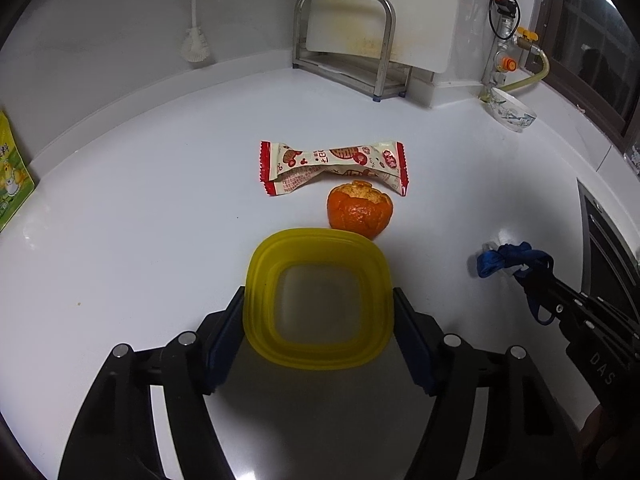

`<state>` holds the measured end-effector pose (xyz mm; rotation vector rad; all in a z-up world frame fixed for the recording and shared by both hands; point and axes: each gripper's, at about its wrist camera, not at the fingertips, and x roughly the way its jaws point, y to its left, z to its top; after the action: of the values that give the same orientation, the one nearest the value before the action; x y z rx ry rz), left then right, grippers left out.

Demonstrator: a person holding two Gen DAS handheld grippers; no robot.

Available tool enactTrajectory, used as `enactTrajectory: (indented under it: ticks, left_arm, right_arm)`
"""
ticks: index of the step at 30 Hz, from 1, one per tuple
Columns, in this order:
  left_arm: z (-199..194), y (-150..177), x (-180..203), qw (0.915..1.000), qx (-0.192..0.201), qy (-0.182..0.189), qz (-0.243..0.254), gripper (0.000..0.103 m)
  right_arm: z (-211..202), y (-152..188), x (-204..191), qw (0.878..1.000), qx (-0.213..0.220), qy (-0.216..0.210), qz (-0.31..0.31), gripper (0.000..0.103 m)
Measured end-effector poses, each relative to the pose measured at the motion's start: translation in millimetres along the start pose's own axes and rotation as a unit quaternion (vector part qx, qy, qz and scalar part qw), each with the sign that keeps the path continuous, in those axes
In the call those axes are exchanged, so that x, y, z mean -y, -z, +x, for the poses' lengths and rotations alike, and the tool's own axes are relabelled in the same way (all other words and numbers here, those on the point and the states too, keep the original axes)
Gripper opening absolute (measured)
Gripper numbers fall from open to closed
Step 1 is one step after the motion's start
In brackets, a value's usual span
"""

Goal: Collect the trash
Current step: 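Grasp the yellow container rim with the left gripper while the right gripper lifts the lanyard, then carry the lanyard and yellow container over the bin and open both grippers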

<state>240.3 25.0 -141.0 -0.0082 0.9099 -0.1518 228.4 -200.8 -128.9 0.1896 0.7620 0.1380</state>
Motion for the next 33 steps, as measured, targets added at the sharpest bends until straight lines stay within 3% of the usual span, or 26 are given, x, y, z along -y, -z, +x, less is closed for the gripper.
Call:
enactTrajectory:
  ticks: [14, 26, 33]
  left_arm:
    - [-55.8, 22.7, 6.2, 0.9994, 0.006, -0.007, 0.034, 0.067]
    - [-132.8, 61.5, 26.2, 0.9987, 0.012, 0.004, 0.049, 0.067]
    - [-170.2, 97.5, 47.6, 0.9985, 0.008, 0.006, 0.054, 0.067]
  right_arm:
    - [-53.8, 24.7, -11.4, 1.0, 0.004, -0.004, 0.024, 0.007]
    - [-136.4, 69.9, -8.2, 1.0, 0.001, -0.006, 0.019, 0.007]
    - [-178.8, 113.3, 2.9, 1.0, -0.027, -0.01, 0.008, 0.007]
